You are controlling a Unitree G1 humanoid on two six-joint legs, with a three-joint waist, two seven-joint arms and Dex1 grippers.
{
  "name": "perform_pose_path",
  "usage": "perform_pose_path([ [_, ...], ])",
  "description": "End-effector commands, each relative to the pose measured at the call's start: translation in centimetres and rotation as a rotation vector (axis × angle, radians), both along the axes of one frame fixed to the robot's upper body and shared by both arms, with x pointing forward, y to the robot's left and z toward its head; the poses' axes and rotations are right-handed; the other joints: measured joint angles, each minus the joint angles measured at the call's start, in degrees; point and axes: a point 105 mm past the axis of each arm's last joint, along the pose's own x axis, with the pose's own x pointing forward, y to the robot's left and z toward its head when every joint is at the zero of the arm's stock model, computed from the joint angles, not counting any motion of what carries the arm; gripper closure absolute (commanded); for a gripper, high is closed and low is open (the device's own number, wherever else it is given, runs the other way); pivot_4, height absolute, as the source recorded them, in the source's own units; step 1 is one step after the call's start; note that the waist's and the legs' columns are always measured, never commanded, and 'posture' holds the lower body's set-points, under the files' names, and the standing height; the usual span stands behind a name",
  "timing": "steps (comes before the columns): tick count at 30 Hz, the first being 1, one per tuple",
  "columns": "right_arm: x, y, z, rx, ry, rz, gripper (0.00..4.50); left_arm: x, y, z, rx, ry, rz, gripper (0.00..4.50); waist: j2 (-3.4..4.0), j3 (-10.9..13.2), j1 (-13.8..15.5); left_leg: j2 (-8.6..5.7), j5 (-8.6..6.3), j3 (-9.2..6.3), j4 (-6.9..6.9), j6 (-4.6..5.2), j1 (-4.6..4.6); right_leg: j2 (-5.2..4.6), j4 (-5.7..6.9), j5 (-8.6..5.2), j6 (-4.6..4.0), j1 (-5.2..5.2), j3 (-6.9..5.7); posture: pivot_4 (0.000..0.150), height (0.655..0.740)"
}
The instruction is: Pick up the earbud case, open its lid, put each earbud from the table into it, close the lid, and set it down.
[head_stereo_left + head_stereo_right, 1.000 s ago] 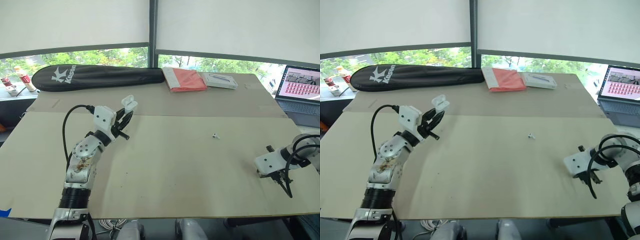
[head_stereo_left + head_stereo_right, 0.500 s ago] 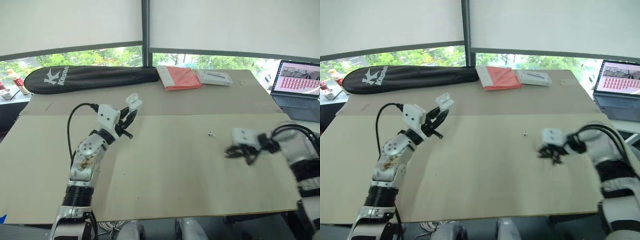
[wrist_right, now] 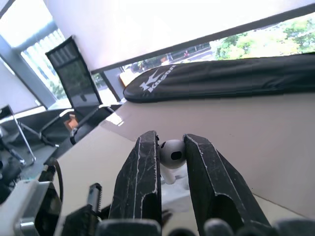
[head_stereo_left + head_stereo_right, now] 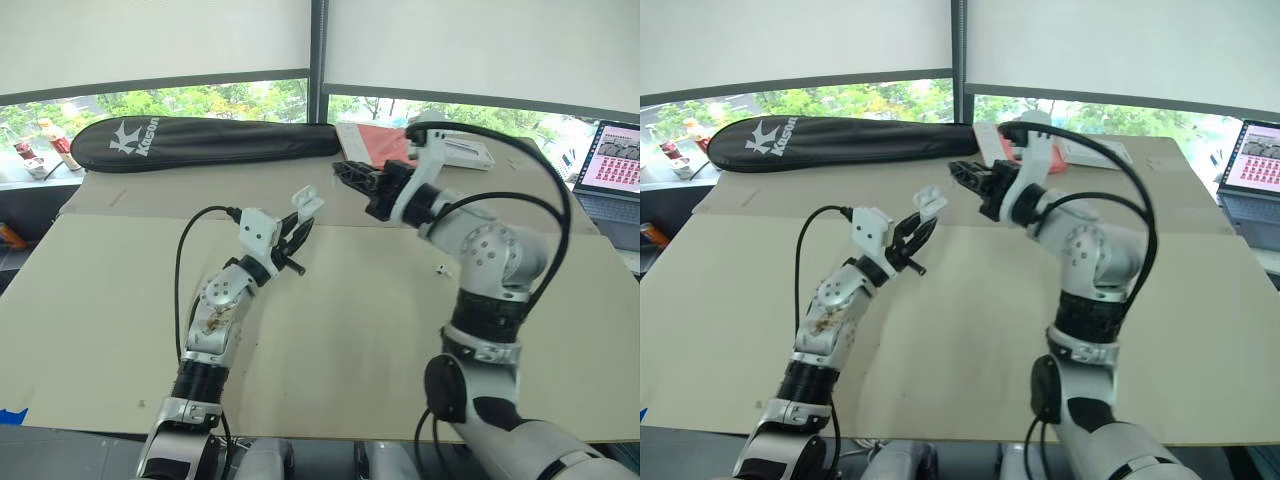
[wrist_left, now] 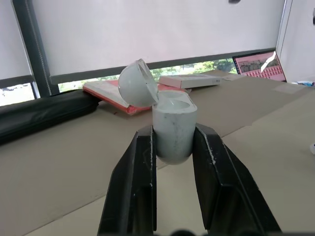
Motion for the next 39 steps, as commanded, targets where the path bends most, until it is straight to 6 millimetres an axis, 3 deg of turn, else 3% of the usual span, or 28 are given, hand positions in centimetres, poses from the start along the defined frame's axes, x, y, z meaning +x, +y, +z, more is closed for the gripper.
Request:
perform_pose_path([
  [1,-0.6,0.1,1.6,-0.004,-0.124,-0.050,4.13,-0.1,-0.8,2.4,-0.025,-0.098,-0.009,3.96,0.00,0.0,-0.1,-0.05,-0.01,0.02,0.02,0.03,0.01,0.01,-0.02,0.00,0.03,0.03,-0.01,0.150,0.7400],
  [7,-0.6,1.3,1.1,0.003,-0.126,-0.042,4.13,0.0,-1.3,2.9,-0.025,-0.123,-0.022,3.96,0.00,0.0,-1.1,0.02,-0.13,0.01,0.02,0.25,0.13,0.17,0.03,-0.01,0.06,0.12,-0.02,0.150,0.7400],
  [24,-0.7,2.4,-0.1,-0.011,-0.092,-0.017,4.13,-0.8,-1.8,3.3,0.017,-0.174,-0.056,3.96,0.00,0.0,-1.5,0.12,-0.06,-0.08,0.02,0.18,0.19,0.27,0.08,0.03,0.01,0.13,-0.04,0.150,0.7400],
  [32,-0.5,2.2,-0.7,-0.028,-0.078,-0.029,4.13,-0.9,-1.9,3.6,0.007,-0.183,-0.057,3.96,0.00,0.0,-1.5,0.13,-0.06,-0.08,0.02,0.18,0.20,0.27,0.09,0.03,0.00,0.13,-0.04,0.150,0.7400],
  [39,-0.4,1.5,0.3,0.057,-0.052,-0.041,4.13,-0.9,-1.8,3.4,0.008,-0.180,-0.060,3.96,0.00,0.0,-1.5,0.13,-0.06,-0.08,0.02,0.18,0.19,0.27,0.09,0.03,0.01,0.13,-0.04,0.150,0.7400],
])
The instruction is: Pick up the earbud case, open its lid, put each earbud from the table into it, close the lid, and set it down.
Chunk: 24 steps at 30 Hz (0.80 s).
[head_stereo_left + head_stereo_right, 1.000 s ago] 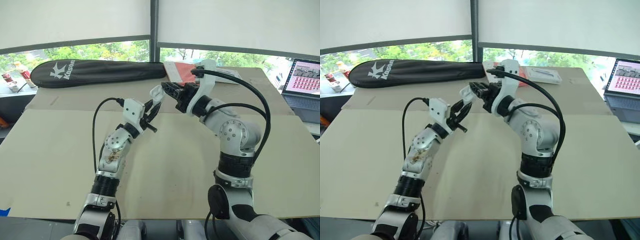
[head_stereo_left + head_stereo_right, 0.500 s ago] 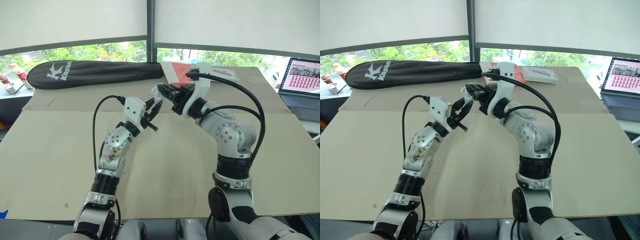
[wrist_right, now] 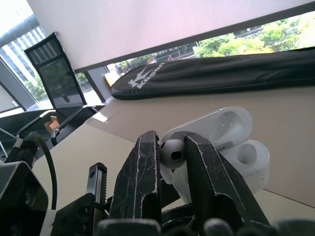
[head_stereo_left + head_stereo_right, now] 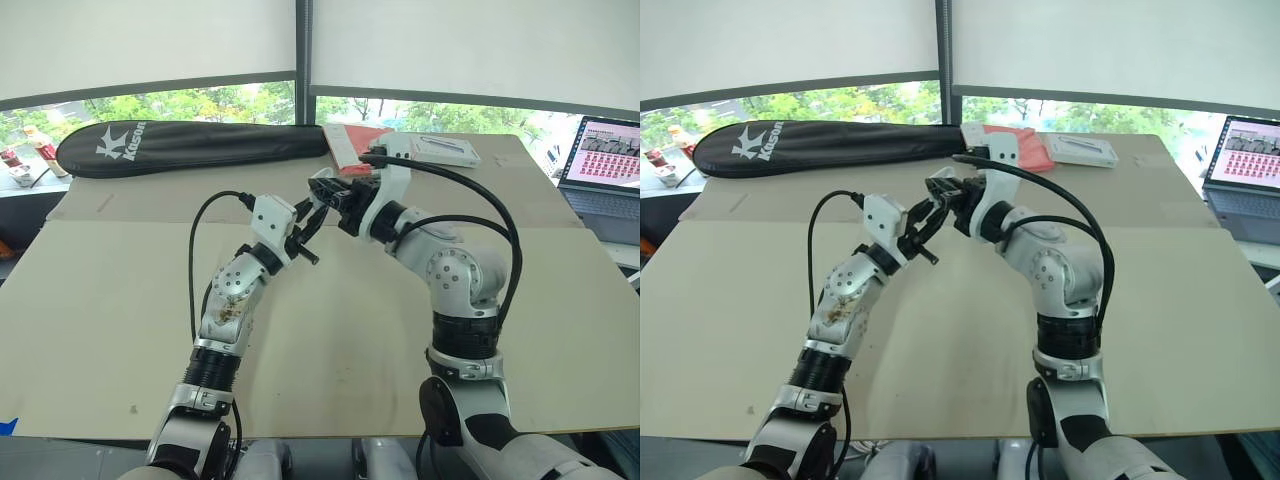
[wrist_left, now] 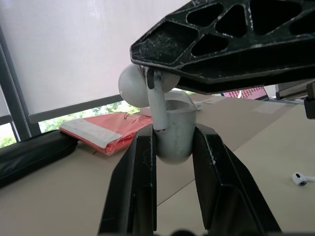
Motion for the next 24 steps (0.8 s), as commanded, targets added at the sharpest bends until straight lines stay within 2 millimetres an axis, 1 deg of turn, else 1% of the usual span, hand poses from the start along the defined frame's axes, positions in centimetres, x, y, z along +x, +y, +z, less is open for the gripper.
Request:
perform_pose_path([
  [1,-0.2,-0.8,1.7,0.068,-0.031,-0.013,4.13,-0.8,-0.2,1.7,-0.011,-0.087,-0.013,3.96,0.00,0.0,0.0,0.00,0.00,0.00,0.00,0.00,0.00,0.00,0.00,0.00,0.00,0.00,0.00,0.150,0.7400],
  [7,-0.2,-1.2,1.3,0.054,-0.018,-0.018,4.13,-0.7,-0.2,1.9,-0.016,-0.093,-0.014,3.96,0.00,0.0,0.0,0.00,0.00,0.00,0.00,0.00,0.00,0.00,0.00,0.00,0.00,0.00,0.00,0.150,0.7400],
  [12,-0.2,-1.0,1.1,0.042,-0.016,-0.013,4.13,-0.8,-0.4,2.0,-0.019,-0.097,-0.021,3.96,0.00,0.0,0.0,0.00,0.00,0.00,0.00,0.00,0.00,0.00,0.00,0.00,0.00,0.01,0.00,0.150,0.7400],
  [19,-0.3,-0.6,0.3,0.016,0.002,-0.007,4.13,-0.9,-0.5,2.0,-0.019,-0.099,-0.026,3.96,0.00,0.0,0.0,0.00,0.00,0.00,0.00,0.00,0.00,0.00,0.00,0.00,0.00,0.01,0.00,0.150,0.7400],
  [24,0.2,-1.0,-0.5,-0.024,0.014,-0.041,4.13,-1.0,-0.6,2.1,-0.023,-0.102,-0.027,3.96,0.00,0.0,0.0,0.00,0.00,0.00,0.00,0.01,0.00,0.00,-0.01,0.00,0.00,0.01,0.00,0.150,0.7400],
])
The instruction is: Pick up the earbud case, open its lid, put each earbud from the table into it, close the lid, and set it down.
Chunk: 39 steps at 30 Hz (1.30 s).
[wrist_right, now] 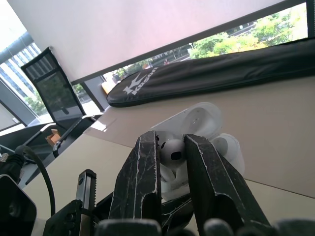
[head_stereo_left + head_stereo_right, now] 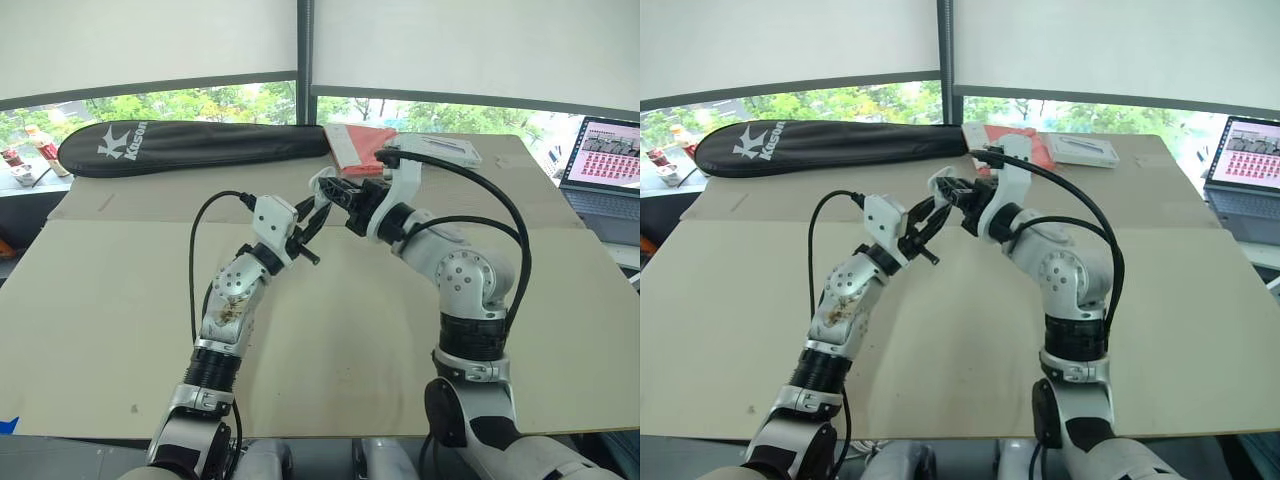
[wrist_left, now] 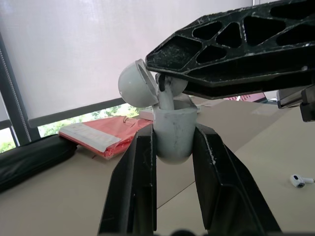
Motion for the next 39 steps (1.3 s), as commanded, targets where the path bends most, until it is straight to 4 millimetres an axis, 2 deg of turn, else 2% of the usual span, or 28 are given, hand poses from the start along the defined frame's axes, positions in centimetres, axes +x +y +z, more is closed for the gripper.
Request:
perform_pose_path([
  [1,0.1,-0.1,0.0,-0.015,-0.014,-0.015,4.13,-0.8,-0.4,1.9,-0.022,-0.085,-0.016,3.96,0.00,0.0,0.0,0.00,0.00,0.00,0.00,0.00,0.00,0.00,0.00,0.00,0.00,0.00,0.00,0.150,0.7400],
  [3,0.1,-0.2,0.0,-0.012,-0.011,-0.019,4.13,-0.8,-0.3,1.9,-0.022,-0.085,-0.015,3.96,0.00,0.0,0.0,0.01,0.00,0.00,0.00,0.00,0.01,0.00,0.01,0.00,0.00,0.00,0.00,0.150,0.7400],
  [5,0.2,-0.2,0.1,-0.003,-0.009,-0.020,3.10,-0.8,-0.3,1.9,-0.022,-0.083,-0.014,3.96,0.00,0.0,0.0,0.01,0.00,0.00,0.00,0.00,0.01,0.00,0.01,0.00,0.00,0.00,0.00,0.150,0.7400],
  [9,0.3,-0.3,0.8,0.070,-0.007,-0.020,1.78,-0.7,-0.3,1.8,-0.019,-0.079,-0.014,3.96,0.00,0.0,0.0,0.01,0.00,0.00,0.00,0.00,0.01,0.00,0.01,0.00,0.00,0.00,0.00,0.150,0.7400],
  [14,0.6,-2.7,2.8,0.244,-0.013,-0.011,1.78,-0.7,-0.2,1.5,-0.015,-0.069,-0.015,3.96,0.00,0.0,0.2,0.00,0.00,0.00,0.00,0.00,0.00,0.00,0.00,0.00,0.00,0.02,0.00,0.150,0.7400],
  [18,0.5,-6.3,3.9,0.274,-0.035,-0.004,1.78,-0.6,0.4,1.0,-0.010,-0.054,0.004,3.96,0.01,0.0,0.2,0.00,-0.02,-0.01,0.00,0.04,-0.03,-0.01,-0.04,0.01,0.01,0.02,0.00,0.150,0.7400],
  [19,0.6,-7.5,3.6,0.235,-0.040,-0.026,1.78,-0.6,0.6,0.9,-0.009,-0.052,0.008,3.96,0.01,0.0,0.2,0.00,-0.03,0.00,0.00,0.07,-0.02,-0.01,-0.05,0.01,0.02,0.03,0.00,0.150,0.7400],
  [21,1.0,-10.0,1.5,0.061,-0.047,-0.086,1.78,-0.6,0.7,0.8,-0.008,-0.049,0.012,3.96,0.01,0.0,0.3,0.00,-0.06,0.01,0.00,0.10,-0.01,-0.01,-0.09,-0.01,0.04,0.05,0.00,0.150,0.7400],
  [25,0.8,-14.1,-4.6,-0.414,-0.048,-0.056,1.78,-0.7,0.7,0.7,-0.007,-0.045,0.010,3.96,0.01,0.0,0.4,-0.04,-0.11,0.09,0.00,0.18,-0.01,-0.04,-0.16,-0.05,0.10,0.09,0.02,0.150,0.7400],
  [28,1.0,-16.3,-7.3,-0.579,-0.032,-0.032,1.78,-0.7,0.7,0.7,-0.004,-0.042,0.008,3.96,0.04,0.0,-0.3,-0.04,-0.10,0.17,0.00,0.18,0.05,-0.04,-0.14,-0.03,0.10,0.08,0.13,0.150,0.7400],
  [32,1.5,-18.6,-10.4,-0.679,0.043,-0.015,1.78,-0.7,0.8,0.6,-0.001,-0.040,0.009,3.96,0.04,0.1,-0.4,-0.02,-0.04,0.20,0.01,0.10,0.27,-0.02,-0.18,-0.04,0.08,0.12,0.22,0.150,0.7400],
  [39,2.7,-19.1,-12.3,-0.732,0.031,-0.016,1.78,-0.8,0.9,0.7,0.002,-0.038,0.010,3.96,0.05,0.1,0.0,0.00,0.08,0.17,0.02,0.06,0.32,0.02,-0.13,-0.04,0.04,0.17,0.27,0.150,0.7400],
])
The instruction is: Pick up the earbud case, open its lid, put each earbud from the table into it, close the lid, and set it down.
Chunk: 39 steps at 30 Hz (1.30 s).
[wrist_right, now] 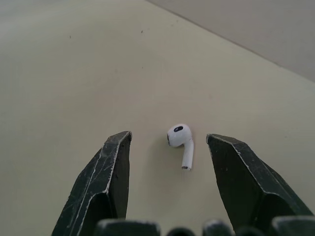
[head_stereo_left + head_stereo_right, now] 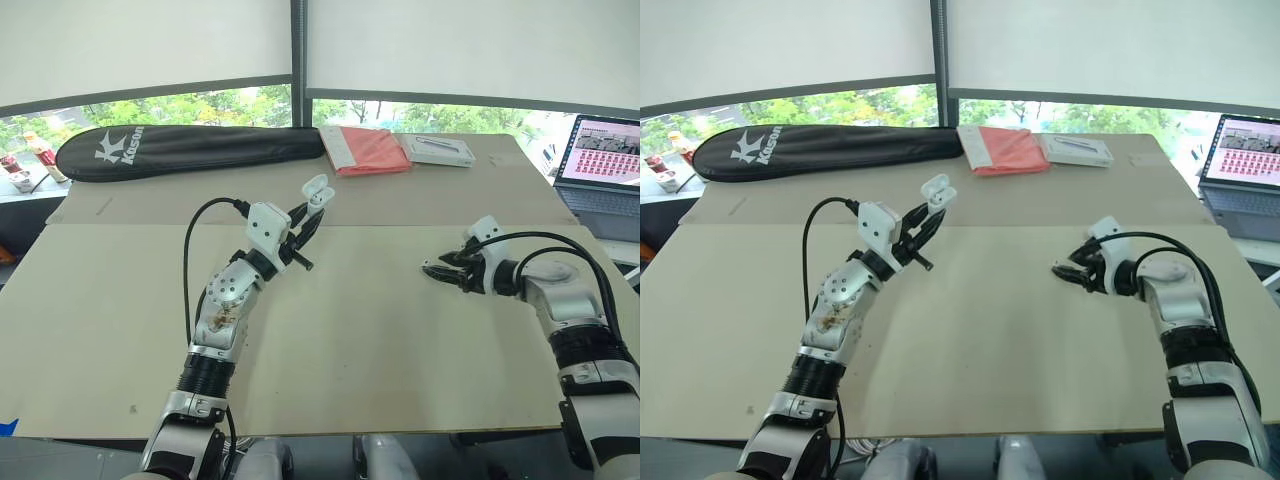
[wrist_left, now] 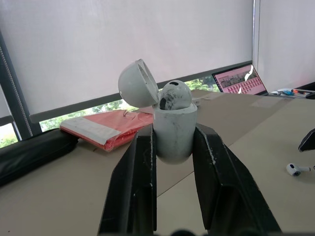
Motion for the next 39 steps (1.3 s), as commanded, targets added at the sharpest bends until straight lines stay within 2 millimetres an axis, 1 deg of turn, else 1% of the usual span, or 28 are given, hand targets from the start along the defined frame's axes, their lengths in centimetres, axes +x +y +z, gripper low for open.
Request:
perform_pose_path([
  [1,0.9,-0.4,0.9,-0.049,-0.073,0.012,1.78,-0.7,-0.2,1.6,-0.011,-0.058,-0.015,3.96,0.00,0.0,0.1,-0.01,0.00,0.01,0.00,0.00,-0.02,-0.01,-0.01,0.00,0.00,0.00,0.00,0.150,0.7400],
  [6,1.4,-0.7,0.1,-0.065,-0.056,0.019,1.78,-0.7,-0.2,1.8,-0.007,-0.062,-0.020,3.96,0.00,0.0,0.3,-0.02,-0.01,0.02,0.00,0.01,-0.06,-0.03,-0.03,0.01,0.00,0.01,-0.01,0.150,0.7400],
  [15,1.5,-0.8,-0.7,-0.073,-0.022,0.042,1.78,-0.7,-0.2,1.6,0.000,-0.053,-0.023,3.96,0.01,0.0,0.2,-0.01,0.02,0.02,0.00,-0.04,0.00,-0.03,0.01,0.02,-0.01,0.01,-0.01,0.150,0.7400],
  [16,1.6,-0.7,-0.7,-0.069,-0.026,0.039,2.17,-0.7,-0.3,1.6,-0.001,-0.054,-0.023,3.96,0.01,0.0,0.2,-0.01,0.03,0.01,0.00,-0.04,0.00,-0.03,0.02,0.02,-0.01,0.02,-0.01,0.150,0.7400],
  [17,1.8,-0.6,-0.6,-0.058,-0.030,0.033,2.29,-0.7,-0.3,1.6,-0.001,-0.054,-0.023,3.96,0.01,0.0,0.2,-0.01,0.03,0.01,0.00,-0.05,0.01,-0.03,0.02,0.02,-0.01,0.02,-0.01,0.150,0.7400],
  [22,2.0,0.0,-0.6,-0.044,-0.031,0.046,3.98,-0.7,-0.4,1.7,-0.004,-0.055,-0.025,3.96,0.01,0.0,0.1,0.00,0.03,0.01,0.00,-0.05,0.01,-0.03,0.02,0.02,-0.02,0.02,0.00,0.150,0.7400],
  [23,2.0,-0.1,-0.7,-0.045,-0.030,0.043,4.18,-0.7,-0.4,1.7,-0.004,-0.055,-0.025,3.96,0.01,0.0,0.1,0.00,0.03,0.01,0.00,-0.05,0.01,-0.03,0.02,0.02,-0.02,0.02,-0.01,0.150,0.7400],
  [26,2.0,-0.3,-0.7,-0.044,-0.026,0.036,4.18,-0.8,-0.4,1.6,-0.005,-0.055,-0.027,3.96,0.01,0.0,0.1,0.00,0.03,0.01,0.00,-0.05,0.01,-0.03,0.02,0.02,-0.02,0.02,-0.01,0.150,0.7400],
  [30,1.7,-1.1,-0.5,-0.040,-0.015,0.029,4.18,-0.9,-0.5,1.5,-0.007,-0.054,-0.027,3.96,0.01,0.0,0.1,0.00,0.03,0.01,0.00,-0.05,0.01,-0.03,0.02,0.03,-0.02,0.02,-0.01,0.150,0.7400],
  [31,1.4,-1.5,-0.4,-0.054,-0.008,0.030,4.18,-1.0,-0.5,1.4,-0.007,-0.053,-0.027,3.96,0.01,0.0,0.1,0.00,0.03,0.01,0.00,-0.05,0.00,-0.03,0.02,0.03,-0.02,0.02,-0.01,0.150,0.7400],
  [33,0.6,-2.9,-0.4,-0.135,0.007,0.041,4.18,-1.1,-0.3,1.3,-0.007,-0.051,-0.025,3.96,0.02,0.0,0.3,0.01,0.03,0.00,0.00,-0.05,0.00,-0.03,0.02,0.02,-0.02,0.02,-0.01,0.150,0.7400],
  [35,-0.9,-4.2,-0.3,-0.195,0.049,0.080,4.18,-1.1,-0.2,1.2,-0.008,-0.049,-0.021,3.96,0.03,0.0,1.1,0.01,0.03,-0.04,0.00,-0.04,-0.05,-0.08,0.01,0.02,-0.01,0.02,-0.05,0.150,0.7400],
  [37,-3.2,-5.6,-0.5,-0.267,0.113,0.139,4.18,-1.2,-0.2,1.0,-0.010,-0.046,-0.018,3.96,0.04,0.0,1.7,-0.01,0.00,-0.03,0.00,0.00,-0.06,-0.12,0.00,0.01,0.00,0.02,-0.06,0.150,0.7400],
  [39,-6.3,-7.2,-0.8,-0.358,0.206,0.205,4.18,-1.3,-0.1,0.7,-0.013,-0.040,-0.016,3.96,0.06,0.0,1.9,-0.02,-0.04,-0.05,0.01,0.07,-0.12,-0.17,0.00,0.01,0.01,0.02,-0.09,0.150,0.7400],
])
